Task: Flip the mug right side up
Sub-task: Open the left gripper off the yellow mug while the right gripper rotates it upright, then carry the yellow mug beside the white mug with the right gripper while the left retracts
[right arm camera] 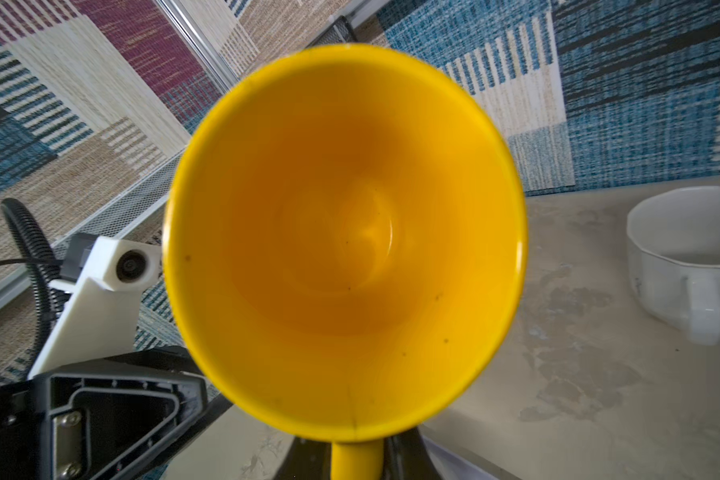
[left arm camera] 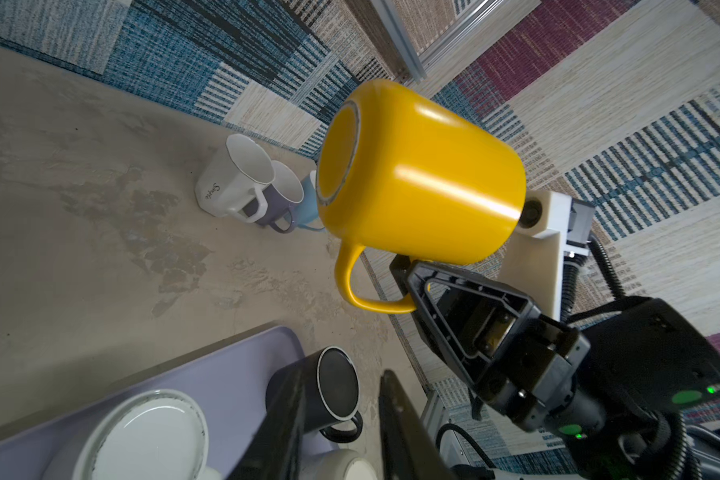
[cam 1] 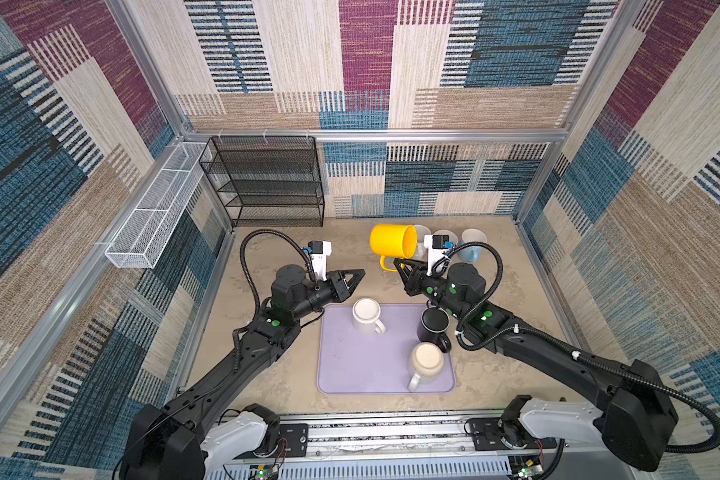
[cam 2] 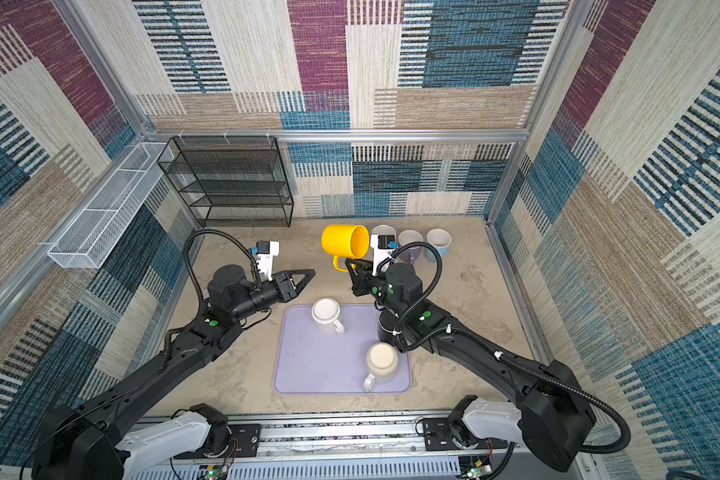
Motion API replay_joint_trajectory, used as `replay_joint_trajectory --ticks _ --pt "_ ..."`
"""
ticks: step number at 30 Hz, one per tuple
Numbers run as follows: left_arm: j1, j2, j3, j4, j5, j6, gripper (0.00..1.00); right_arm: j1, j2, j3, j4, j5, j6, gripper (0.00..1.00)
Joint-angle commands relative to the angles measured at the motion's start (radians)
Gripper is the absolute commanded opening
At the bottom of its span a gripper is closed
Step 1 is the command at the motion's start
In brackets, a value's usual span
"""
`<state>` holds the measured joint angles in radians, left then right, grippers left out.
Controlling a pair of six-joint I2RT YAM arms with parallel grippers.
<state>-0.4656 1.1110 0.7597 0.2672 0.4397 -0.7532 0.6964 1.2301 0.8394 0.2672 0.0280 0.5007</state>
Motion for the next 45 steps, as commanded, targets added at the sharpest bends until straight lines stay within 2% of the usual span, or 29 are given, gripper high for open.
replay_joint_trajectory --ticks 1,6,13,20,29,45 --pt "-0.012 -0.008 0.027 -0.113 -0.093 0.072 0.30 0.000 0.002 0.042 -0.034 0.092 -0.052 0.00" --pt "-0.024 -0.011 0.043 -0.234 -0.221 0.103 0.28 -0.013 0.052 0.137 -0.197 0.150 -0.106 0.00" --pt "-0.063 -0.008 0.103 -0.406 -0.381 0.167 0.27 -0.076 0.137 0.266 -0.358 0.134 -0.140 0.00" --pt "-0.154 0.032 0.211 -0.583 -0.594 0.241 0.26 -0.125 0.250 0.404 -0.507 0.126 -0.135 0.00" --pt "-0.209 0.067 0.273 -0.653 -0.678 0.271 0.26 -0.153 0.413 0.569 -0.659 0.125 -0.155 0.00" --pt "-0.223 0.130 0.322 -0.733 -0.634 0.304 0.26 -0.159 0.719 0.914 -0.889 0.244 -0.185 0.00"
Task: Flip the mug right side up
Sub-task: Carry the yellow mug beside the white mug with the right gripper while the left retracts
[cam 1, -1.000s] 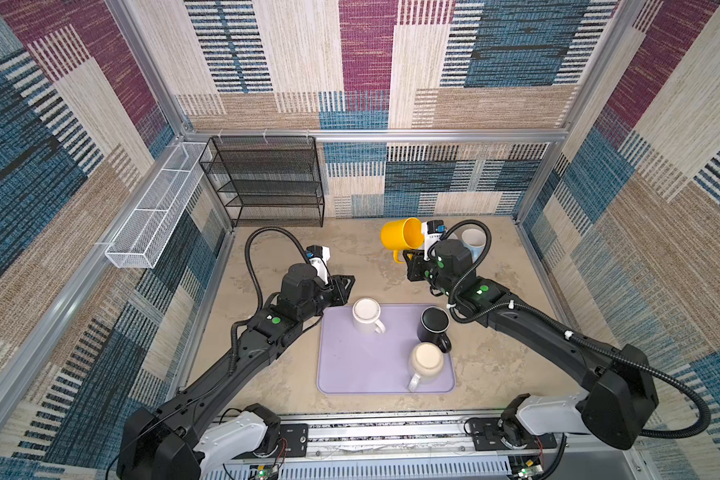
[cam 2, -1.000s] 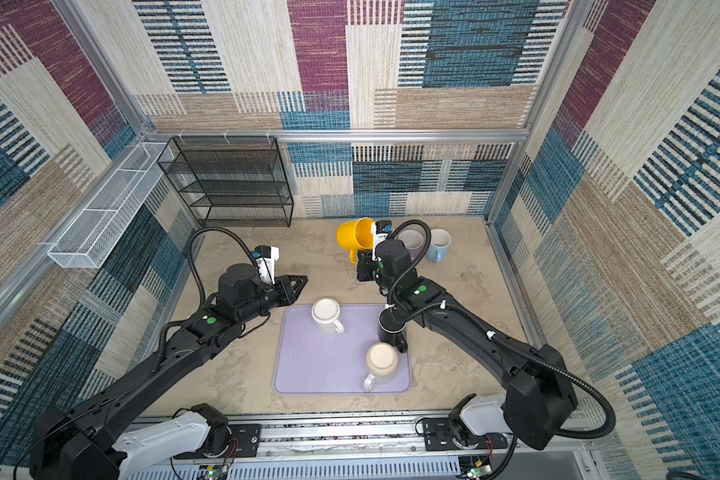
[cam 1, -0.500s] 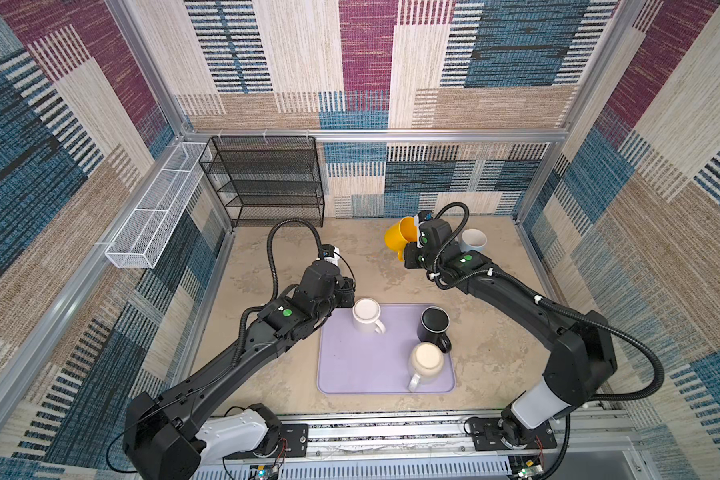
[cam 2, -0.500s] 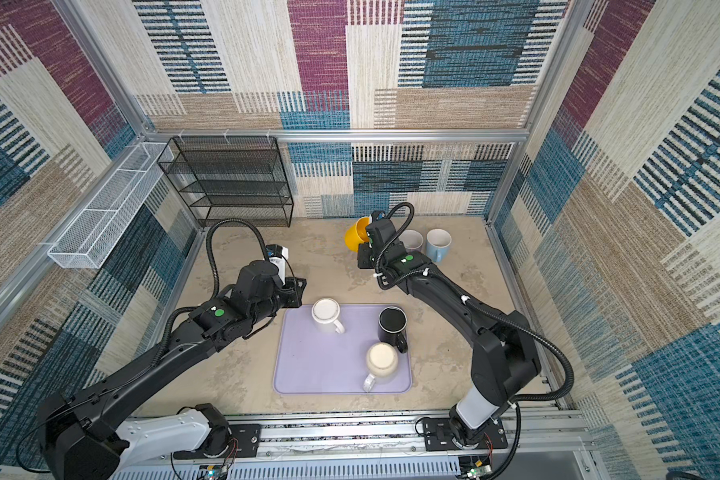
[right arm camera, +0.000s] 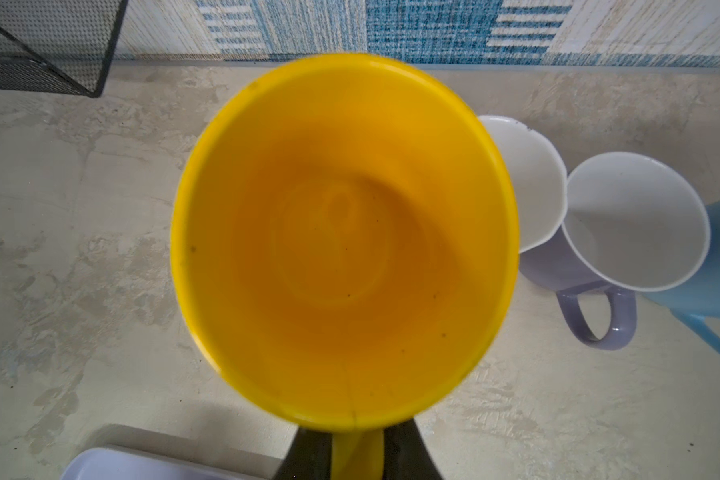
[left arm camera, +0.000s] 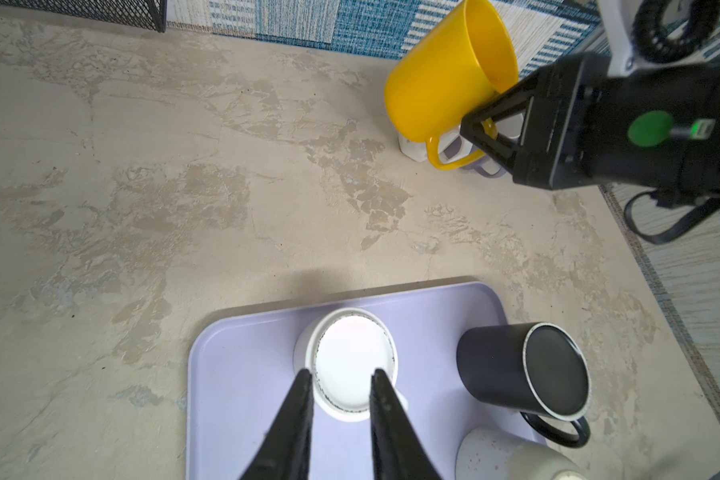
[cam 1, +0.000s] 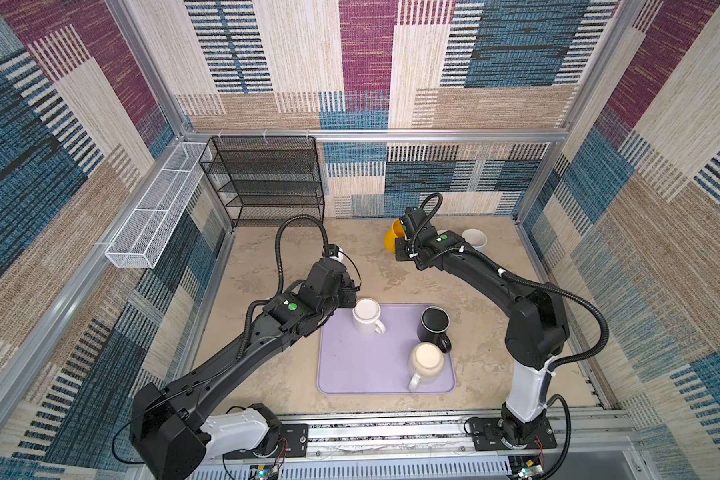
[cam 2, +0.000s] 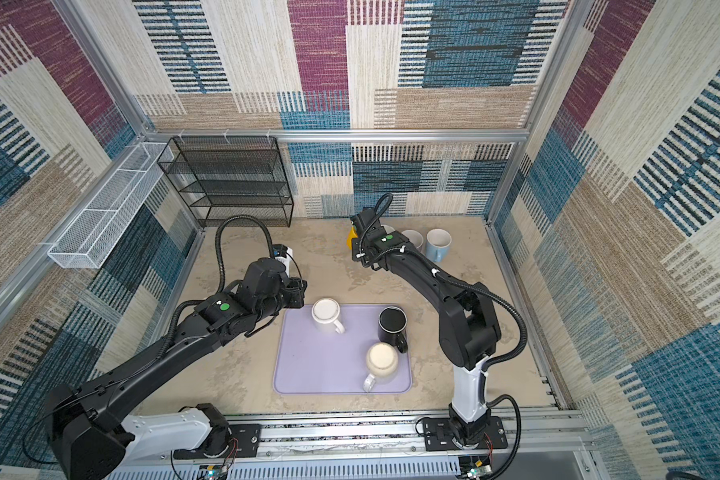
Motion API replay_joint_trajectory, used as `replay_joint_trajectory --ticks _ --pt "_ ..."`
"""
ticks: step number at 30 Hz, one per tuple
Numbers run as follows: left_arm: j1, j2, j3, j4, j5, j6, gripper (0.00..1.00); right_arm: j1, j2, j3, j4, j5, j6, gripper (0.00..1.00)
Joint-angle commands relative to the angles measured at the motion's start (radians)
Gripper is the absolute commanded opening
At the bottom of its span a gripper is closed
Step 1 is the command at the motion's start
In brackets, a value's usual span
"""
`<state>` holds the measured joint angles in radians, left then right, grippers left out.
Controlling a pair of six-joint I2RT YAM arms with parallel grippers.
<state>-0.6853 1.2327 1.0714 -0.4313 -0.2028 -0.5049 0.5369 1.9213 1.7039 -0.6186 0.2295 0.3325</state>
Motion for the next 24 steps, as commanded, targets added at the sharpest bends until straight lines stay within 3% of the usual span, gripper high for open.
replay_joint_trajectory --ticks 1,24 --pt "-0.003 0.010 0.010 -0.035 0.016 0.062 0.26 0.000 0.048 0.076 -0.023 0.045 -0.020 0.00" --pt "-0.014 -0.019 0.001 -0.100 0.019 0.120 0.26 0.000 0.374 0.522 -0.297 0.116 -0.048 0.00"
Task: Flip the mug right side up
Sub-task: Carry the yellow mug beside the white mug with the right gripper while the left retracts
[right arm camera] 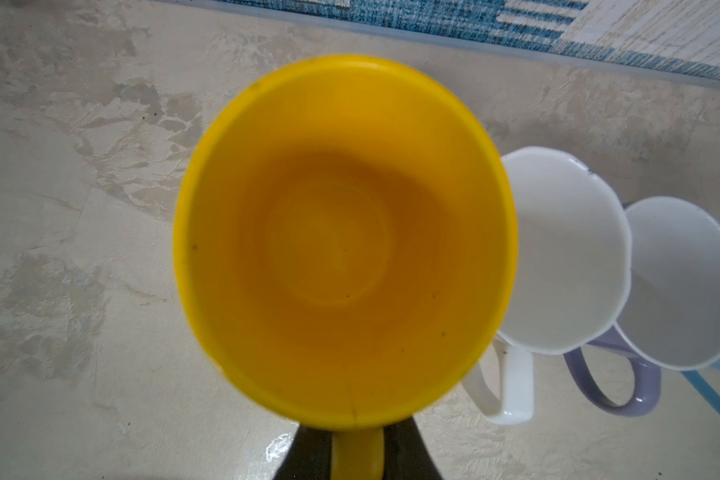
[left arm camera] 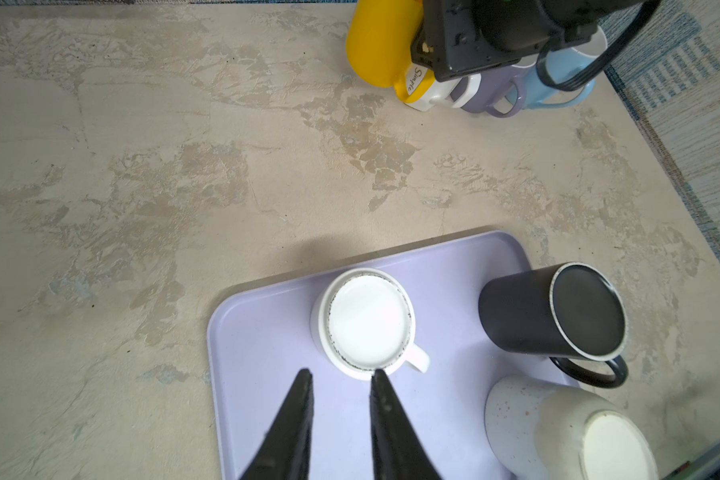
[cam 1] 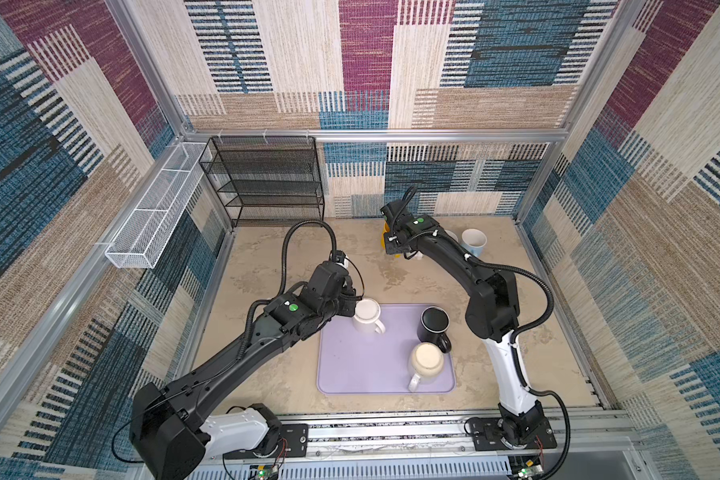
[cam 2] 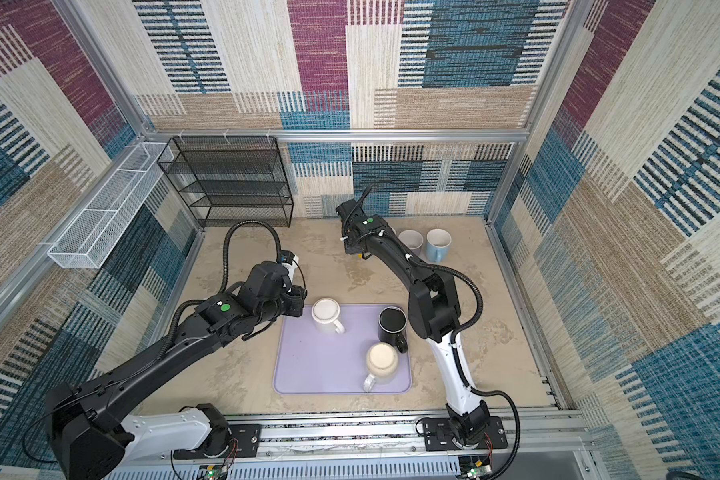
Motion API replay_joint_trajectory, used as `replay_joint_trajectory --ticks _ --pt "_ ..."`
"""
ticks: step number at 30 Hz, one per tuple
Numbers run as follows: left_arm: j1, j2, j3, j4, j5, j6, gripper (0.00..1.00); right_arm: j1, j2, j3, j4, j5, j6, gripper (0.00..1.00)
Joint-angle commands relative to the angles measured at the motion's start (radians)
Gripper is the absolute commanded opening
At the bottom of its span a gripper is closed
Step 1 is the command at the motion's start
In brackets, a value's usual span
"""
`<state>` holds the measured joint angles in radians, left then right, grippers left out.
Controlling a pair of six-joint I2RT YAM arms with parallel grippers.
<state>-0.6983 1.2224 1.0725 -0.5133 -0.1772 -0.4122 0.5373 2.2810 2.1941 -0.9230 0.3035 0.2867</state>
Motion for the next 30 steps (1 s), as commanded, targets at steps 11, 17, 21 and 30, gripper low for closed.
replay_joint_trajectory --ticks 11,17,21,30 --pt "-0.009 -0.018 -0.003 -0.019 -0.003 0.031 0.26 0.000 0.090 0.113 -0.008 0.037 -0.004 0.00" --pt "-0.014 -0.019 -0.003 -0.018 -0.007 0.034 0.26 0.000 0.117 0.125 -0.001 0.045 -0.007 0.00" --pt "-0.018 -0.018 -0.003 -0.018 -0.006 0.036 0.26 0.000 0.136 0.138 -0.001 0.053 -0.005 0.00" --pt "-0.025 -0.017 -0.002 -0.018 -0.011 0.040 0.26 0.000 0.160 0.160 0.002 0.060 -0.002 0.00"
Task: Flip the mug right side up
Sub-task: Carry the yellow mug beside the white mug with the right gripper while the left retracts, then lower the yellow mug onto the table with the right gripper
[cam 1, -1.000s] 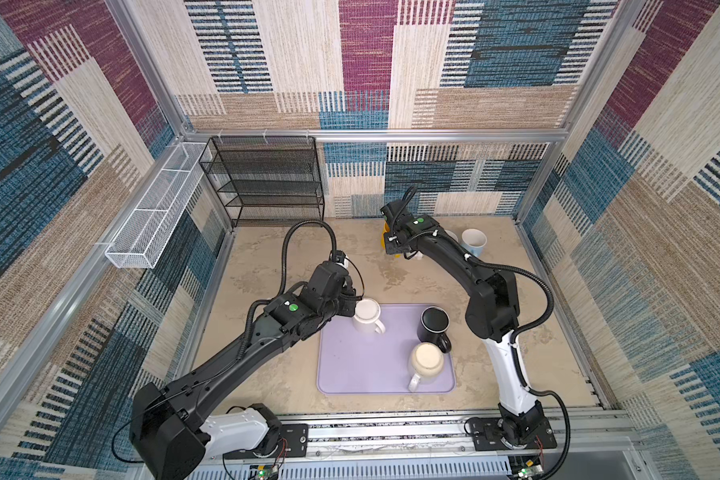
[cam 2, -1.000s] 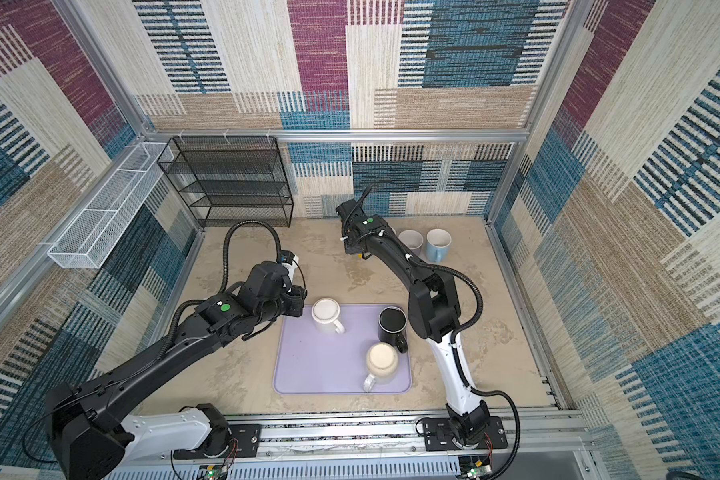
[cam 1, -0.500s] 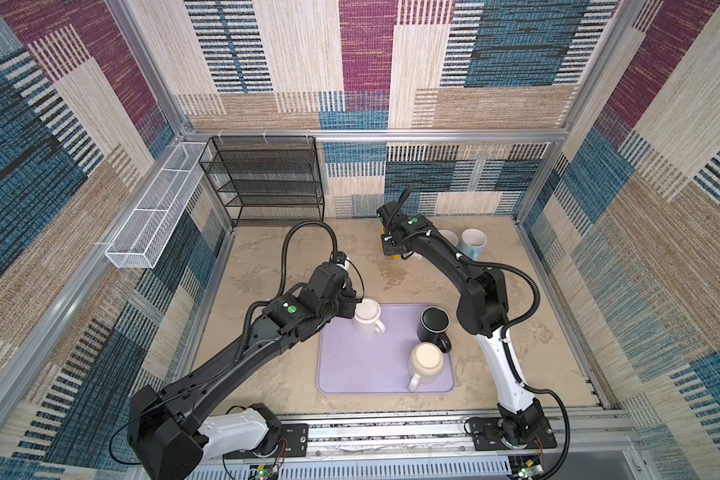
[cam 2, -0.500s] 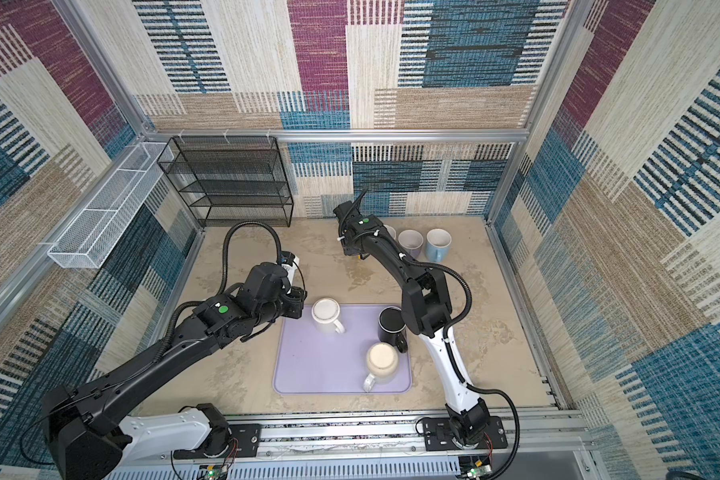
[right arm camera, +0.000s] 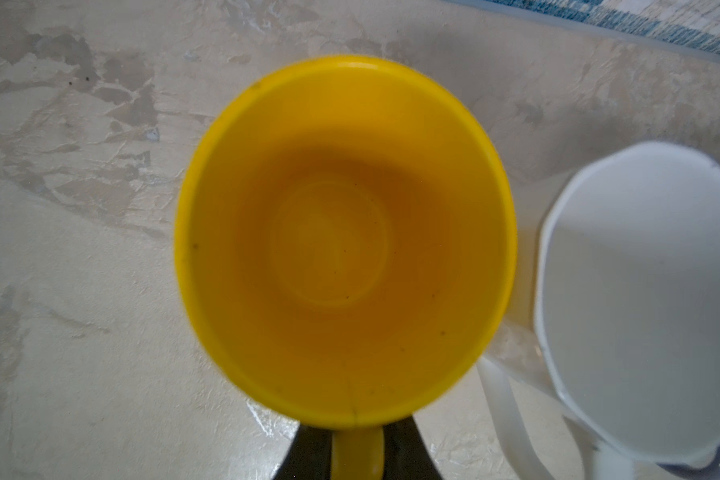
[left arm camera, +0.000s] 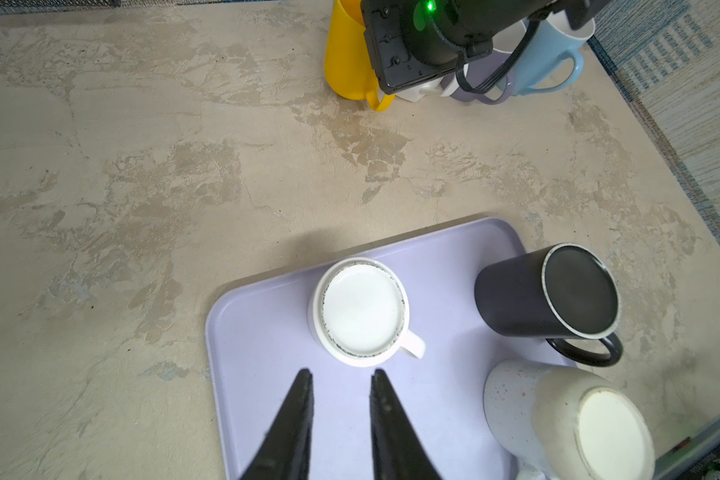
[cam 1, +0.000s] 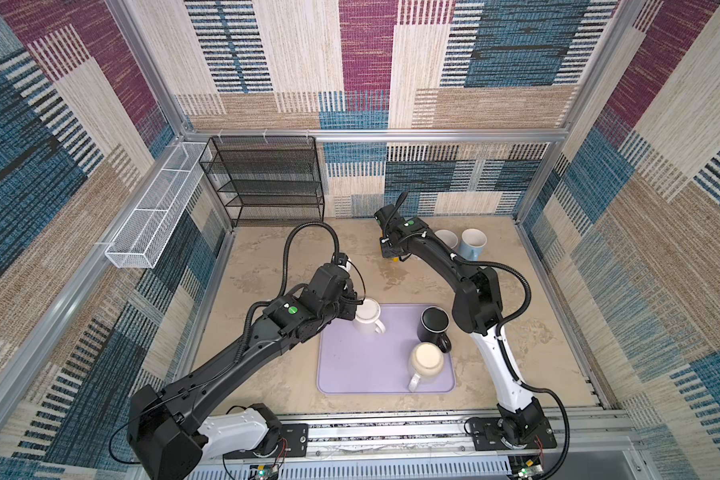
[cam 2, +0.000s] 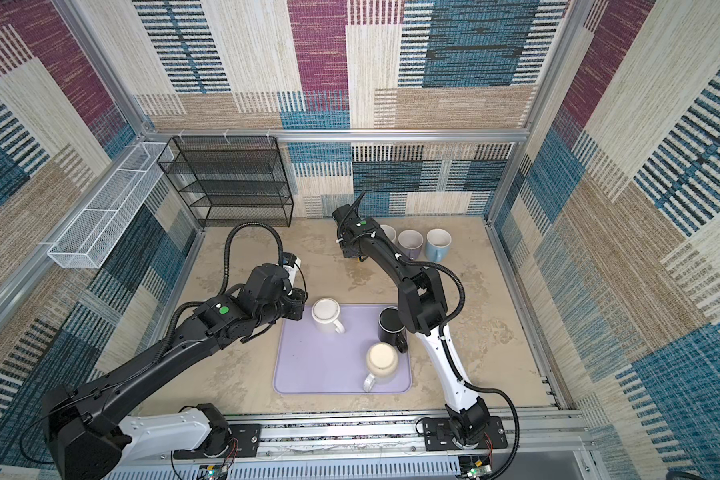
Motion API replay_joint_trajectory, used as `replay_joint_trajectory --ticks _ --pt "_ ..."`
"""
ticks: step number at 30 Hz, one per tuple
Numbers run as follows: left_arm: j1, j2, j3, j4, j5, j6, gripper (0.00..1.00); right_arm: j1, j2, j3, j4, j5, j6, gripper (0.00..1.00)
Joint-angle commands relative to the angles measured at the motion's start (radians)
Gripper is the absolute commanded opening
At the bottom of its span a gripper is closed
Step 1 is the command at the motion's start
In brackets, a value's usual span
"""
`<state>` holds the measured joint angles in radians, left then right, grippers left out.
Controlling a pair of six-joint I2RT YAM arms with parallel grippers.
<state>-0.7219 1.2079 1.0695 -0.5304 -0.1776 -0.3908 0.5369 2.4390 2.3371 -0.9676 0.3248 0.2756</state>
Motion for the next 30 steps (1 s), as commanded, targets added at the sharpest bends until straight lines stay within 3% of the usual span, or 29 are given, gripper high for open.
replay_joint_trajectory --ticks 1,30 --pt "-0.003 -0.003 0.001 0.000 -0.011 0.020 0.26 0.000 0.007 0.023 0.045 0.039 0.009 0.00" --pt "-0.013 -0.003 0.010 -0.001 -0.010 0.050 0.26 0.000 0.058 0.054 0.027 -0.003 0.025 0.00"
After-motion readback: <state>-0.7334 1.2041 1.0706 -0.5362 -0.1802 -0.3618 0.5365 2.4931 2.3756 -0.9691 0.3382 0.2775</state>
